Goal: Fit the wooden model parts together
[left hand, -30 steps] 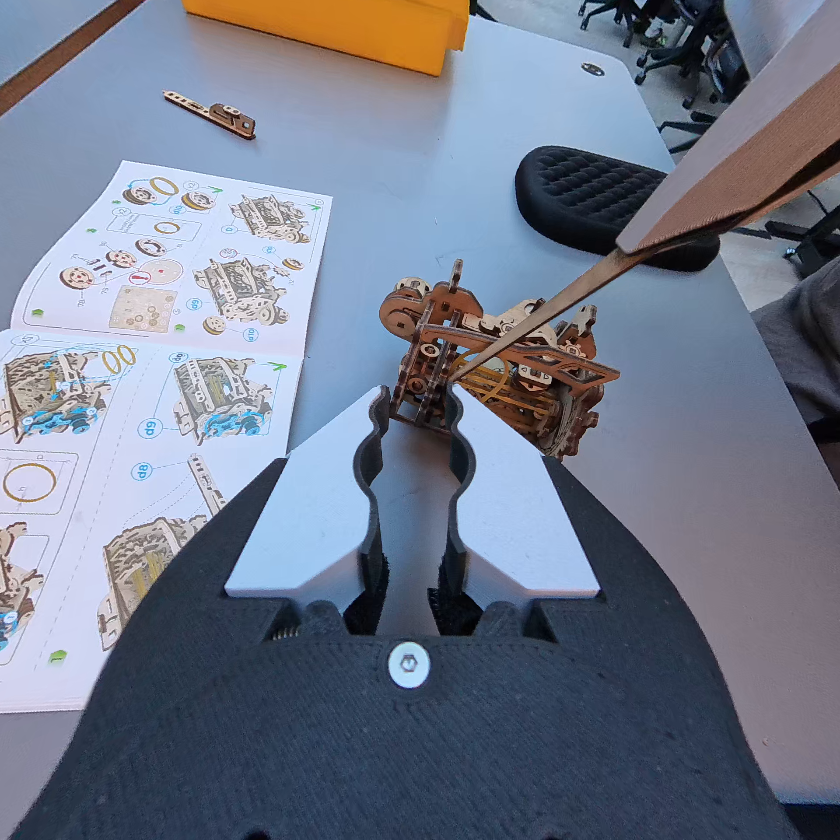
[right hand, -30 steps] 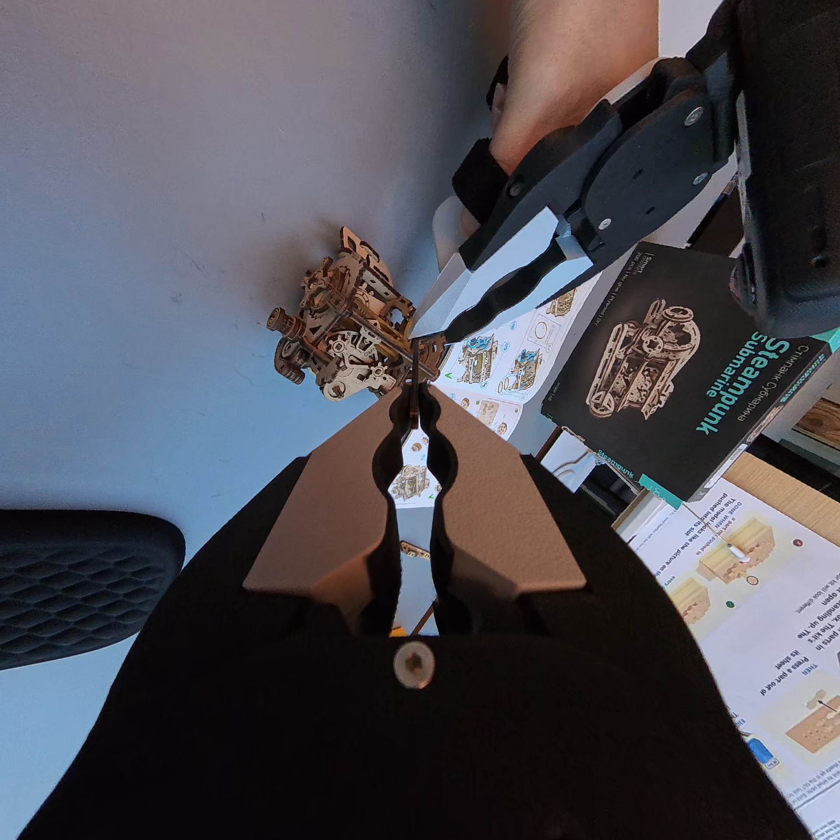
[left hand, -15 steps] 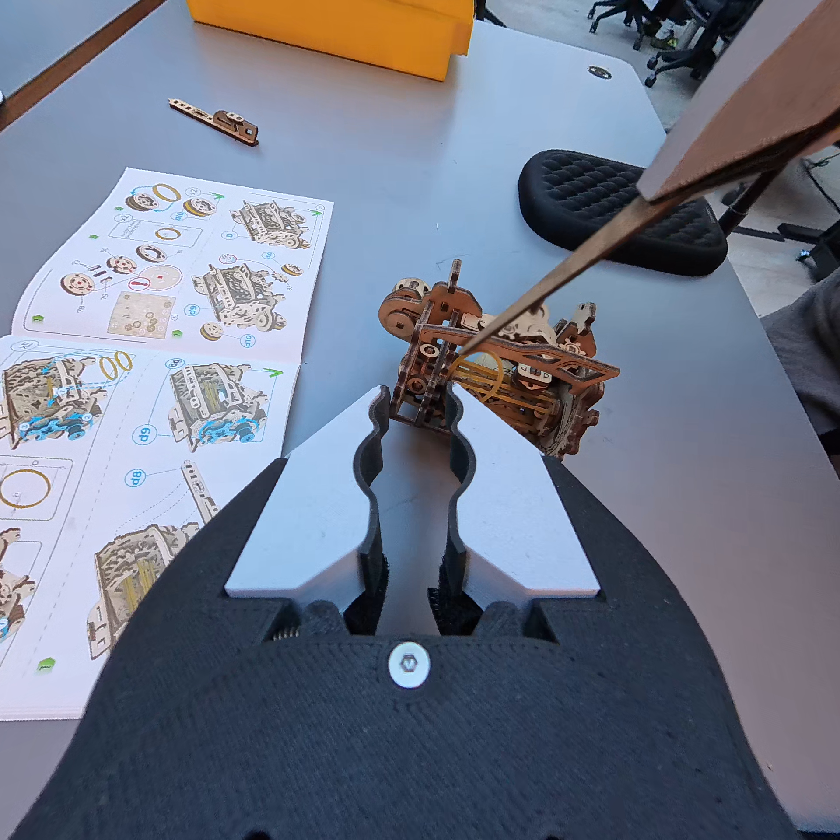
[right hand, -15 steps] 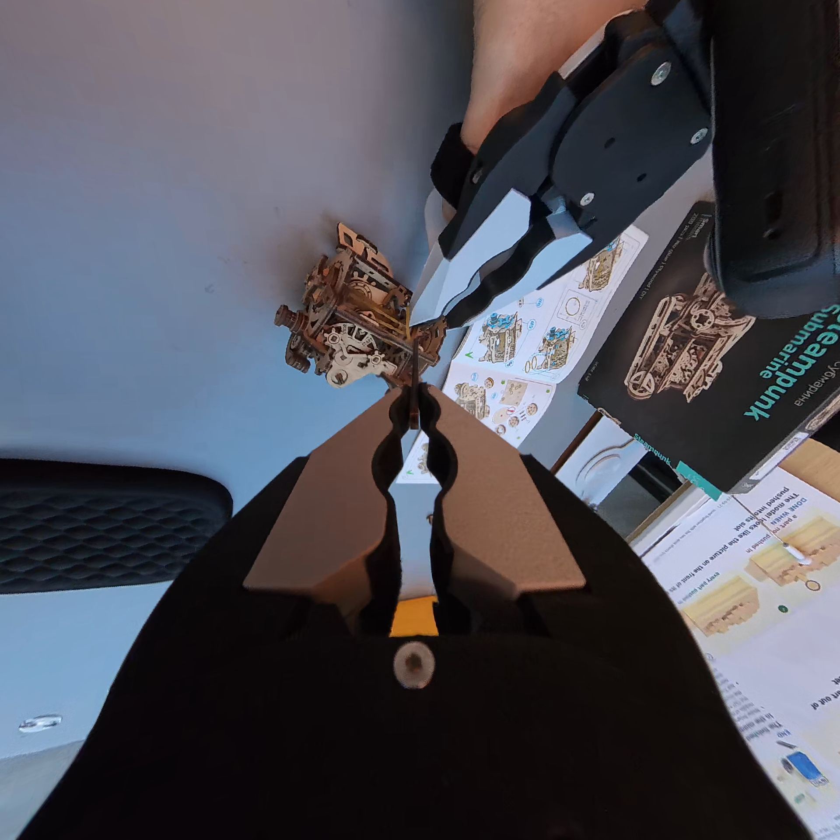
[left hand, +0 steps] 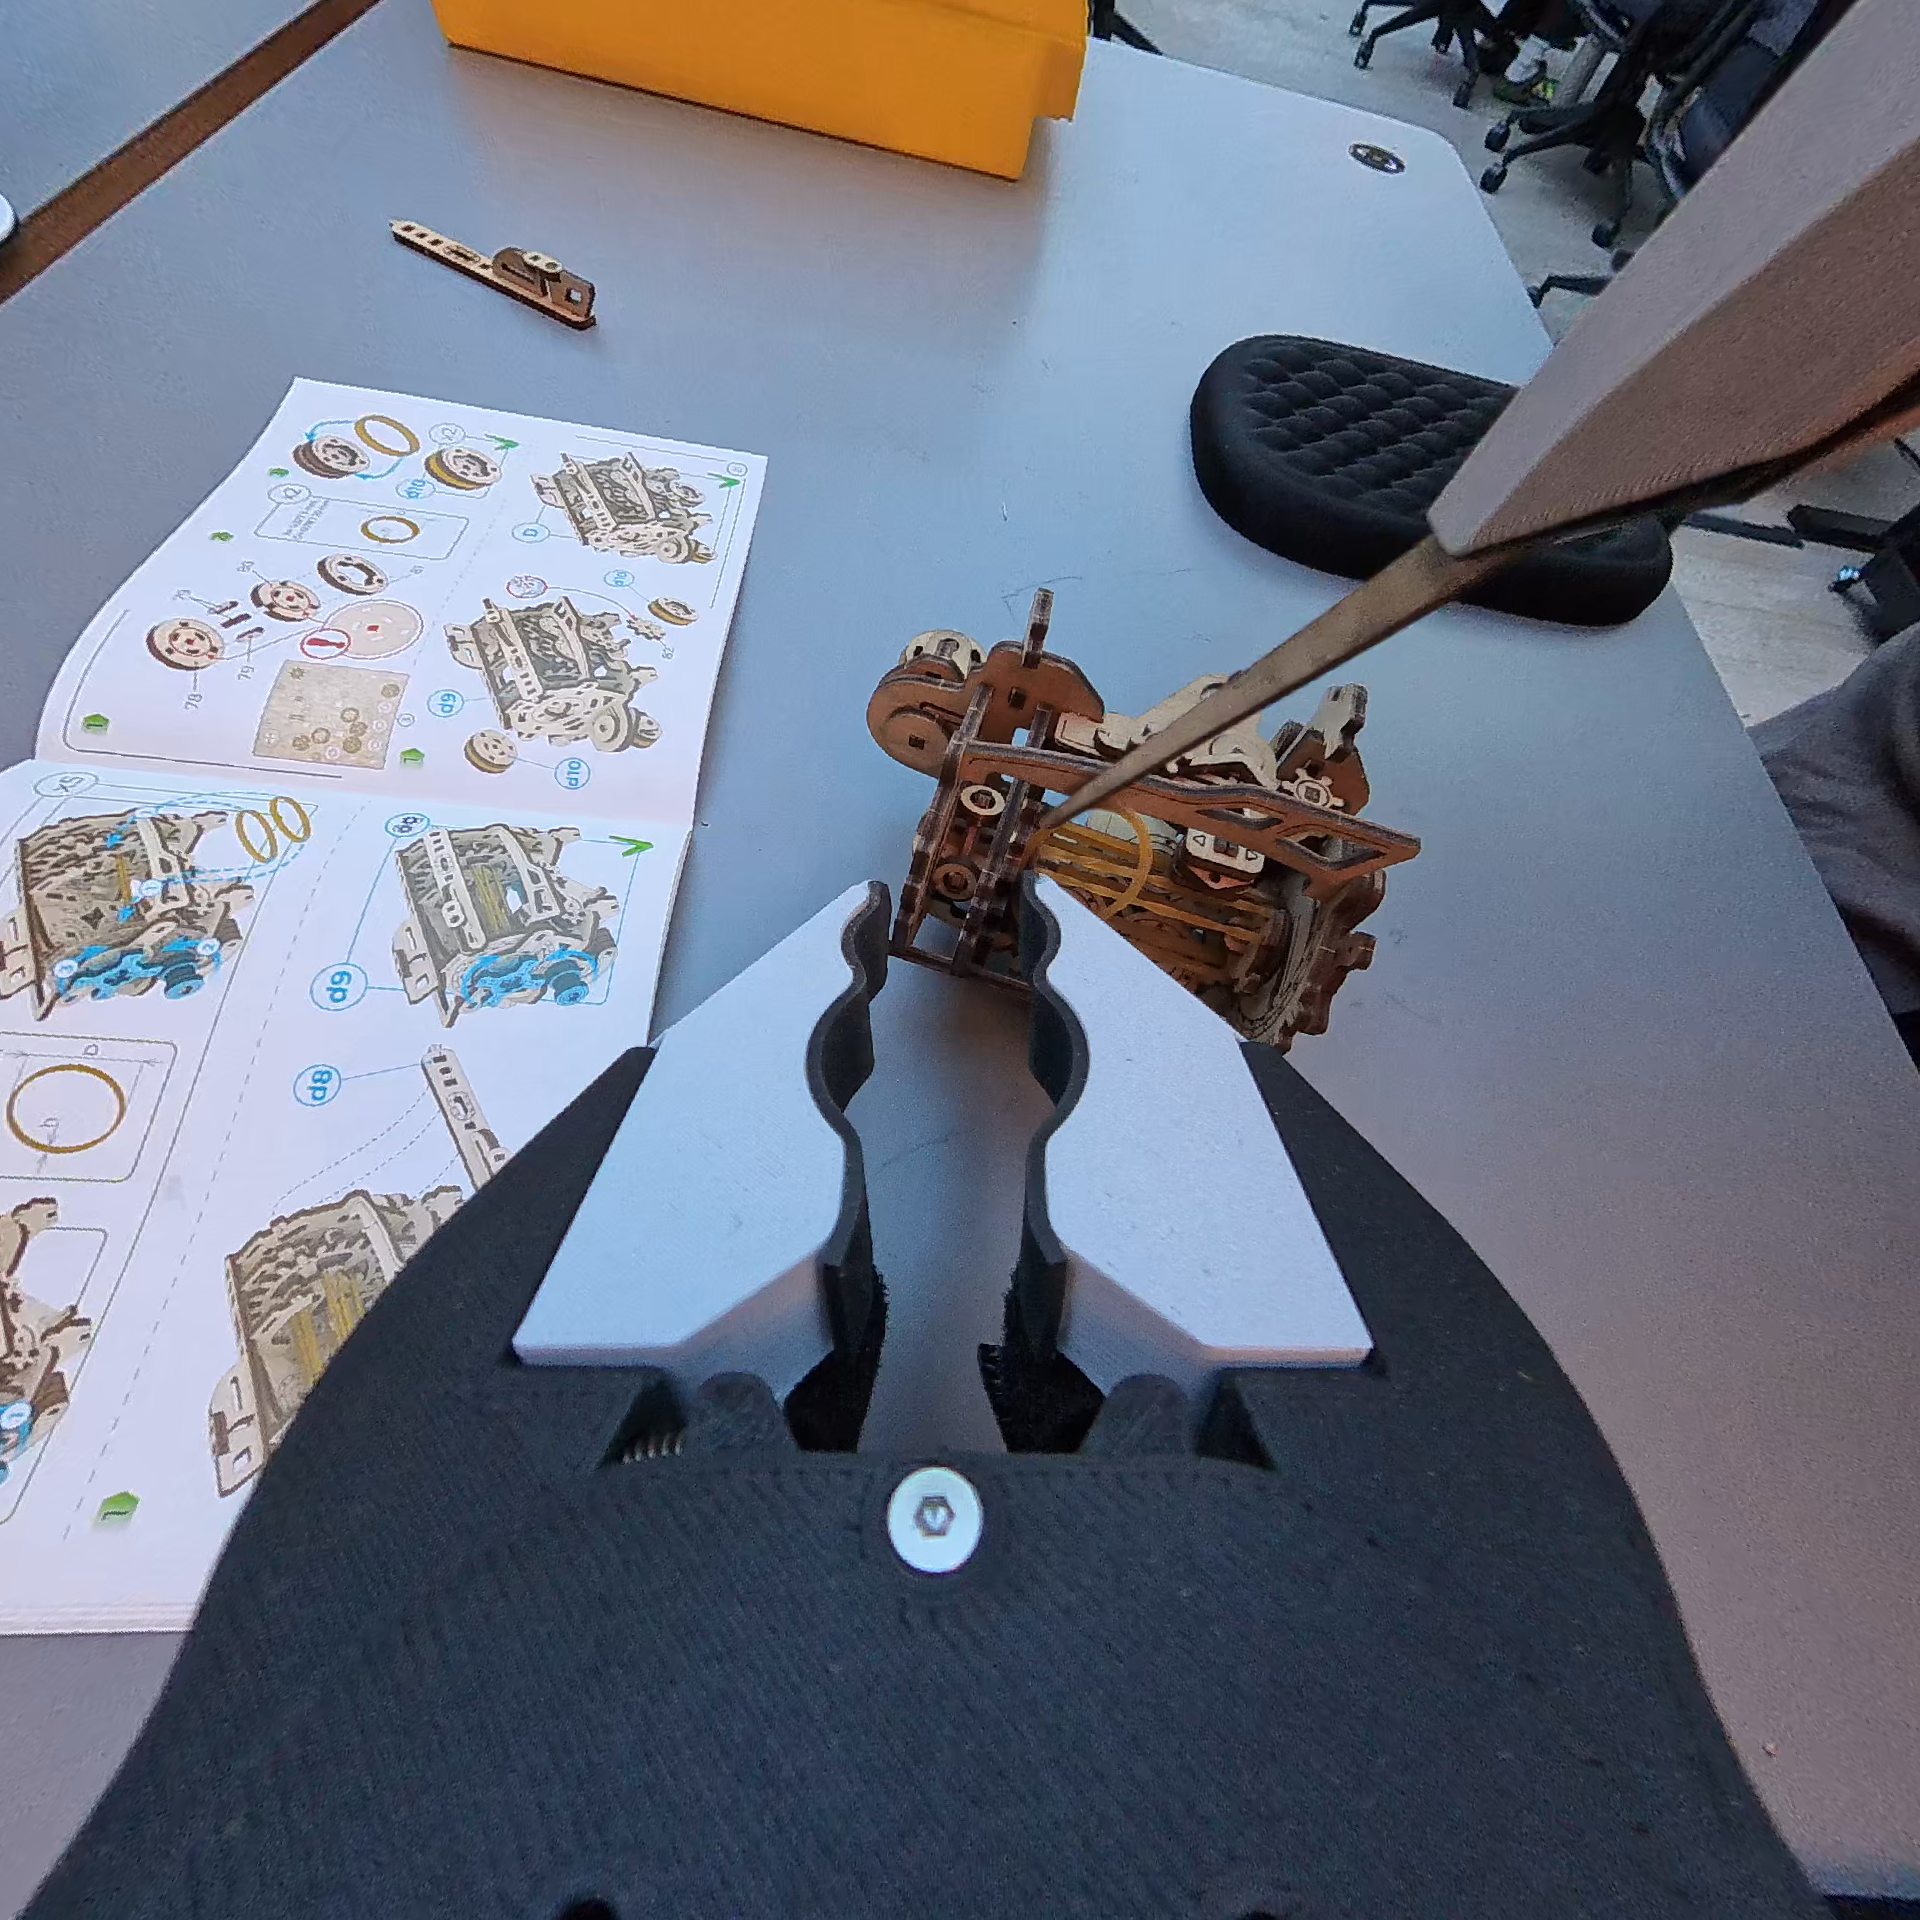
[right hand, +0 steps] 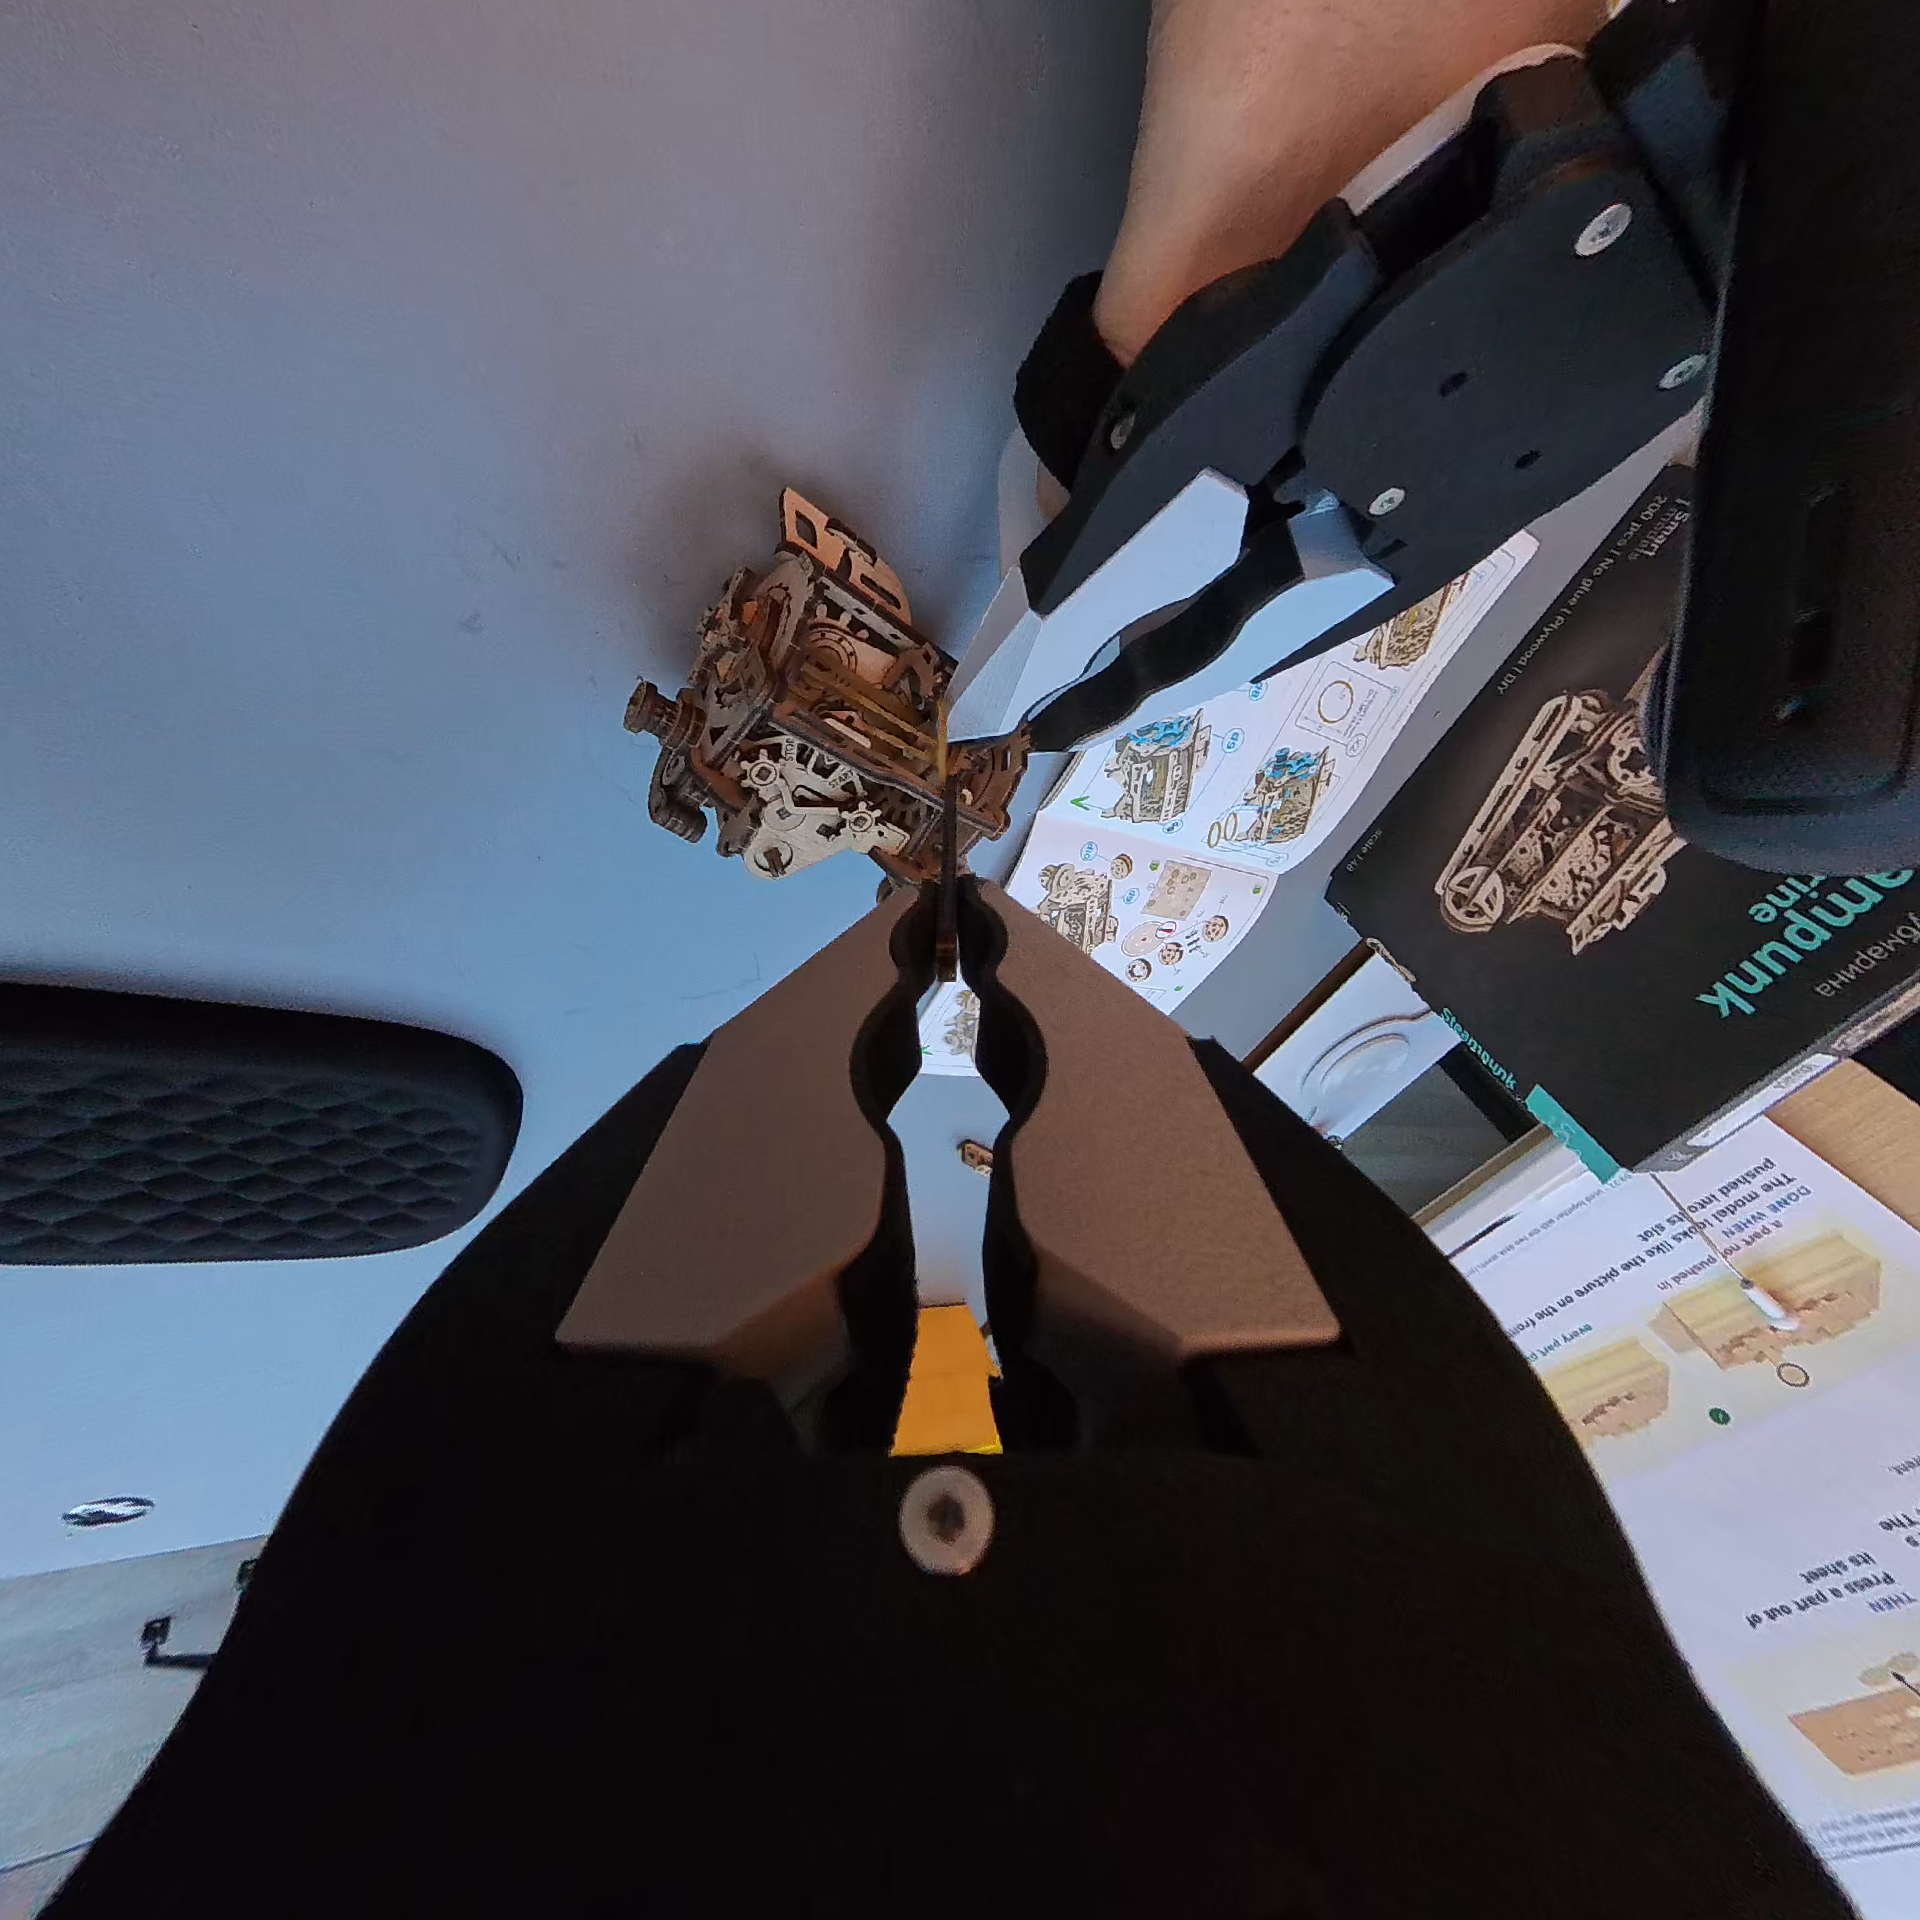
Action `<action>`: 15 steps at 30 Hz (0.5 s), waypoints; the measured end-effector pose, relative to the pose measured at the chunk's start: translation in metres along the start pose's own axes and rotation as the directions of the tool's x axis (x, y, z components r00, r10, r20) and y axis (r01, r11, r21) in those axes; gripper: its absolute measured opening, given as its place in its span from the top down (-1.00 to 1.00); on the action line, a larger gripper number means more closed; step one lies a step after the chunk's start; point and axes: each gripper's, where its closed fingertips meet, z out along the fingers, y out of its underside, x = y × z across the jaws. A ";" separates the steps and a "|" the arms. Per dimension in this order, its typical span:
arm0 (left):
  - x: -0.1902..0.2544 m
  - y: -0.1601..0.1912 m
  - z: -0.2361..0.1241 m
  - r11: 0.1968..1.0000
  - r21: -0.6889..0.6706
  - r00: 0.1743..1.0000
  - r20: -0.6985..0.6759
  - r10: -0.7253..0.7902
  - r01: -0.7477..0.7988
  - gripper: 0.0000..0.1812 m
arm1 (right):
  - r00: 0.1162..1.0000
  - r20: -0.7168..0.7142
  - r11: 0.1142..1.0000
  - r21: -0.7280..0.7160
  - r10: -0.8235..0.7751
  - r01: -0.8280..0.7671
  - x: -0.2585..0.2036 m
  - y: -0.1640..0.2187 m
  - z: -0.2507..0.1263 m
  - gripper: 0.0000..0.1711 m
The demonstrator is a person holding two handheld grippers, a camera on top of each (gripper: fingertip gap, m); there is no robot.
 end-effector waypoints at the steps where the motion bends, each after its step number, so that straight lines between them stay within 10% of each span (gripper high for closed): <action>1: 0.000 0.000 0.000 1.000 0.000 1.000 0.001 0.000 0.000 0.75 | 1.000 0.006 1.000 0.002 0.001 -0.001 0.000 -0.001 0.001 0.98; 15: 0.000 0.001 0.001 1.000 -0.003 1.000 -0.002 0.005 -0.005 0.76 | 1.000 0.023 0.999 -0.028 -0.018 0.018 0.002 -0.002 0.005 0.98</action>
